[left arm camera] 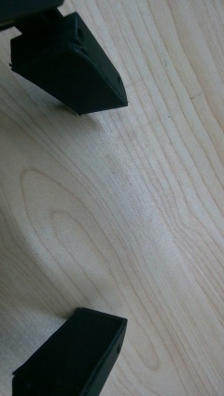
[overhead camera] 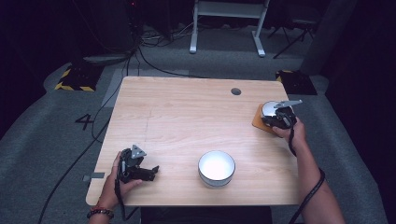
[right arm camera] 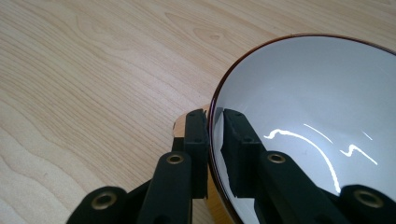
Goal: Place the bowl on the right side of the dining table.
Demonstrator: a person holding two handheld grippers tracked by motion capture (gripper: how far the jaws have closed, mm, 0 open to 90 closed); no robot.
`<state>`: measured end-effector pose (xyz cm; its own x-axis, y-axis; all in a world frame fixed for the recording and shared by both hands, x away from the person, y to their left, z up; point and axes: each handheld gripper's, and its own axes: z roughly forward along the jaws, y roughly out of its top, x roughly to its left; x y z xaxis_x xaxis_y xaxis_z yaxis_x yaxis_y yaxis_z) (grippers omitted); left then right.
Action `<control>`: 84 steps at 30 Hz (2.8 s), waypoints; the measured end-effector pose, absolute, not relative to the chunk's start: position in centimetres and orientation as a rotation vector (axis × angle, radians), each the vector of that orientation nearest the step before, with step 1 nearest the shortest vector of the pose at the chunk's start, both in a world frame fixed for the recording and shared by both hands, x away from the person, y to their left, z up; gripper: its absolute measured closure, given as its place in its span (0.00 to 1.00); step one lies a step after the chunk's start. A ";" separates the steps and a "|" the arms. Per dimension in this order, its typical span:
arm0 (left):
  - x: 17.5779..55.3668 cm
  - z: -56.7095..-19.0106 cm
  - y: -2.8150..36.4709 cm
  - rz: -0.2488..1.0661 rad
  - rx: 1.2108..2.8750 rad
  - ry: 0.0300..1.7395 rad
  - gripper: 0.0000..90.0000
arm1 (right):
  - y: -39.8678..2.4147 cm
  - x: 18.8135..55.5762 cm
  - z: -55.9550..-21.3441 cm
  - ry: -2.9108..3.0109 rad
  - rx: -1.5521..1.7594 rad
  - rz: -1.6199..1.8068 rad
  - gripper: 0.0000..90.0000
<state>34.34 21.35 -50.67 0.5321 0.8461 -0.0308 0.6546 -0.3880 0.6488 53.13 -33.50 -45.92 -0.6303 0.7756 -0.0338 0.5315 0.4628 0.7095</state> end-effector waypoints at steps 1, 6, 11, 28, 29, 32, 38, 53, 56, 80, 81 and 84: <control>34.3 -50.7 21.4 0.408 2.162 1.211 0.00 | -33.5 53.1 -45.9 2.365 1.104 0.963 0.89; 34.3 -50.7 21.4 0.408 2.163 1.211 0.00 | -33.5 53.1 -45.8 2.360 1.119 0.980 0.89; 34.3 -50.7 21.4 0.408 2.162 1.211 0.00 | -33.7 53.1 -45.8 2.359 1.110 0.980 0.88; 34.3 -50.7 21.4 0.408 2.162 1.211 0.00 | -34.1 52.8 -45.2 2.310 1.145 1.038 0.80; 34.3 -50.7 21.3 0.408 2.162 1.211 0.00 | -34.2 52.8 -45.1 2.299 1.153 1.046 0.80; 34.3 -50.7 21.4 0.408 2.162 1.211 0.00 | -34.2 52.6 -45.0 2.280 1.148 1.062 0.76; 34.3 -50.7 21.4 0.409 2.163 1.211 0.00 | -34.4 52.5 -44.8 2.278 1.152 1.106 0.67; 34.3 -50.7 21.4 0.408 2.162 1.211 0.00 | -33.8 51.9 -44.3 2.226 1.148 1.094 0.28; 34.3 -50.7 21.4 0.408 2.162 1.211 0.00 | -33.6 51.8 -44.1 2.219 1.140 1.102 0.26; 34.3 -50.7 21.4 0.408 2.162 1.211 0.00 | -32.7 49.6 -42.6 2.255 1.039 1.106 0.27; 34.3 -50.7 21.4 0.407 2.162 1.211 0.00 | -32.7 49.5 -42.5 2.261 1.029 1.100 0.27; 34.3 -50.7 21.4 0.408 2.162 1.211 0.00 | -32.8 49.1 -42.4 2.258 1.024 1.096 0.27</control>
